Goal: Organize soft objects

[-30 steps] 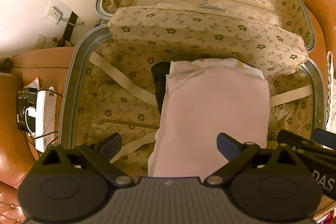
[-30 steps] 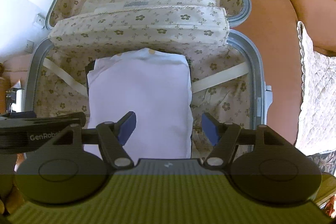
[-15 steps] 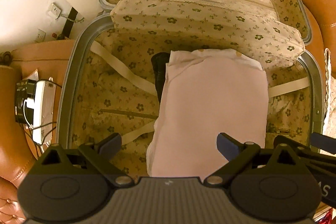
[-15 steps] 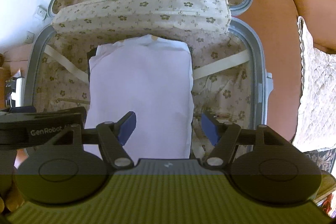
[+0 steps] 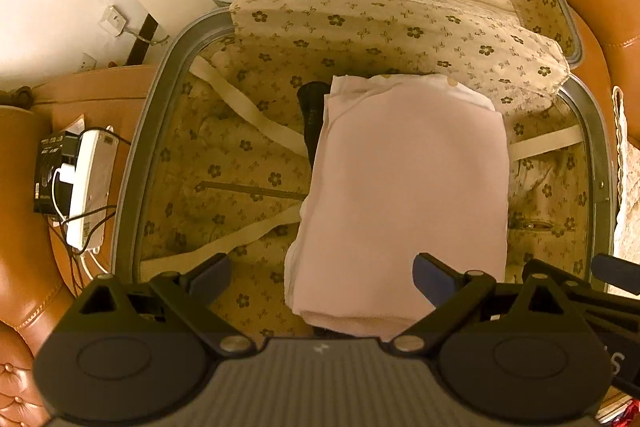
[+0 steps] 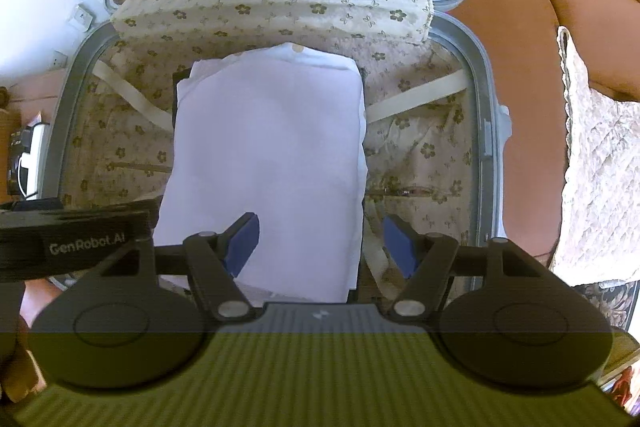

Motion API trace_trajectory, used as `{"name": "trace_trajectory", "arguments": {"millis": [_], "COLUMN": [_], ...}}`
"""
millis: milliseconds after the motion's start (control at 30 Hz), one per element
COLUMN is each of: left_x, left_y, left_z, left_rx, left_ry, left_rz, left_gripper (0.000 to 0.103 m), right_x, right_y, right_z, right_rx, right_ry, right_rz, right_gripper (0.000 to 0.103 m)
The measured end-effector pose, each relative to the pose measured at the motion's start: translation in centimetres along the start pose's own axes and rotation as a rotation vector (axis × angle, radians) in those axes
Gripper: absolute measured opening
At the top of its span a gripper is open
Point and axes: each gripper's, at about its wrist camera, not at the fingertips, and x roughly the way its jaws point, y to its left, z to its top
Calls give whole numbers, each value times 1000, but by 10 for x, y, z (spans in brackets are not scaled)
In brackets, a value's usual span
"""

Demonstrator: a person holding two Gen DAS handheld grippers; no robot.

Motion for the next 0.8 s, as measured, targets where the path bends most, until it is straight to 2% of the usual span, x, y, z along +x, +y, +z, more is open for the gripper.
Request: {"name": "trace_trajectory", "arguments": {"millis": [800], "left_x": [-21], "left_y": [6], "left_z": [-61], "left_rx": [37], "left_ry": [-106], "left_rz": [13], "left_gripper": [99], "right_x": [-20], "right_y": [9], "right_z": [-63], "right_rx": [17], "right_ry": [-59], "right_rz": [-26], "right_gripper": [77]}}
